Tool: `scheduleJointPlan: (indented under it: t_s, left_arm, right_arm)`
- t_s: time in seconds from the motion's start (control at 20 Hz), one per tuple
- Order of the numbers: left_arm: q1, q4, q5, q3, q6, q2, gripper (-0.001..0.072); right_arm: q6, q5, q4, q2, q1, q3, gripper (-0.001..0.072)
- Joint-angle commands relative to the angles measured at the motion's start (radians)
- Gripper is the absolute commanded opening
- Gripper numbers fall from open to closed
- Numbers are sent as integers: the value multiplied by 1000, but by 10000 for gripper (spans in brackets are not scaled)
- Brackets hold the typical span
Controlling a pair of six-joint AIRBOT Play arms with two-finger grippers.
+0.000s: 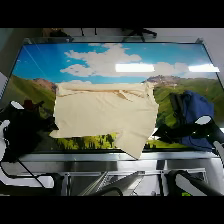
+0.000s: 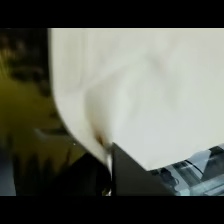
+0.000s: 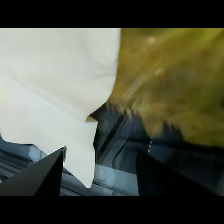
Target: Fold the shirts.
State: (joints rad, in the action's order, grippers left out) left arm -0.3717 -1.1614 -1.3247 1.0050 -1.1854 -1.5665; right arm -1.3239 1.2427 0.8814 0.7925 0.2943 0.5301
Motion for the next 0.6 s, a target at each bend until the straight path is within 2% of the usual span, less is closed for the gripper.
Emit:
scheduleJointPlan:
  t_s: [0.0, 0.15, 0.3, 0.4, 0.45, 0.5, 0.55]
  left_arm:
    - [11, 11, -8, -2, 6, 4, 13]
    - [8, 11, -2, -1, 5, 4, 13]
    - [8, 11, -3, -1, -3, 4, 13]
    - [8, 11, -8, -1, -11, 4, 13]
    - [8, 10, -8, -1, -23, 4, 13]
    - [8, 10, -8, 0, -44, 4, 13]
    - [8, 3, -13, 7, -66, 4, 12]
  right_arm:
    - [39, -80, -24, 11, -5, -54, 504]
    - [132, -118, -137, 73, -43, -59, 504]
    - [257, -200, -288, 175, -98, -59, 503]
    - [357, -206, -403, 242, -109, -58, 495]
    - [402, -192, -450, 261, -109, -58, 311]
    - [457, -160, -483, 267, -109, -55, 16]
    - [465, -119, -492, 261, -109, -52, 21]
